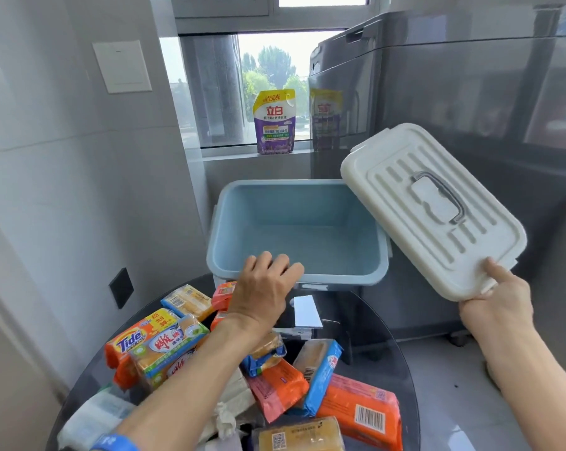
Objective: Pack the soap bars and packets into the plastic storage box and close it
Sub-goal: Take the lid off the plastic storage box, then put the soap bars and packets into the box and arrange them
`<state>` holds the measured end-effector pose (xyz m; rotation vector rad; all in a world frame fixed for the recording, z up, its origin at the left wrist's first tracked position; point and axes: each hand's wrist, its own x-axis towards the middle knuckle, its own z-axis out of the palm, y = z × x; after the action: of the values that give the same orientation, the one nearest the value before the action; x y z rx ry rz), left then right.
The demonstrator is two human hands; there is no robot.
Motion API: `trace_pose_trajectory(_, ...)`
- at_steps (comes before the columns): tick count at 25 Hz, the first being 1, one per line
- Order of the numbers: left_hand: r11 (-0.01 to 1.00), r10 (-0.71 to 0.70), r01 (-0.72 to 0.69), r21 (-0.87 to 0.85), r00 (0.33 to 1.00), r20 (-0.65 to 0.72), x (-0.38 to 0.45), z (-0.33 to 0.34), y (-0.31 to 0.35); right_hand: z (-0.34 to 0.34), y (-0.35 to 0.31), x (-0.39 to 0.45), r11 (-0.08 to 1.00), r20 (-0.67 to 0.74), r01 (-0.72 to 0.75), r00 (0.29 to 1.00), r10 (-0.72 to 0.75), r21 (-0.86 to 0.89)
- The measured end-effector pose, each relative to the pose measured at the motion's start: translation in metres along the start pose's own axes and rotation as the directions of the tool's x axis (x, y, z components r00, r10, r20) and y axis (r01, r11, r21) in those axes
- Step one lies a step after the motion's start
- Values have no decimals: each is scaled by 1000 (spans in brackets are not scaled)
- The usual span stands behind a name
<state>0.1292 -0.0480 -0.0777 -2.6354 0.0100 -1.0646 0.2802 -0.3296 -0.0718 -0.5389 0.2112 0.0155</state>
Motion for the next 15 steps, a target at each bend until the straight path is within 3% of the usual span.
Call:
trace_pose_trajectory(5, 976, -121, 132, 176, 990, -72, 13, -31, -42, -18, -1, 5, 1000, -38, 0, 999, -1, -21)
trace_pose_trajectory(9, 953, -221, 244, 181, 966, -136, 9, -52, -65, -33, 12, 15, 955, -102, 54, 991, -87, -292)
trace_pose_trajectory(15, 979, -165, 180, 92, 974, -156, 17, -45, -43, -31, 76, 14, 773, 43, 62, 998, -45, -631)
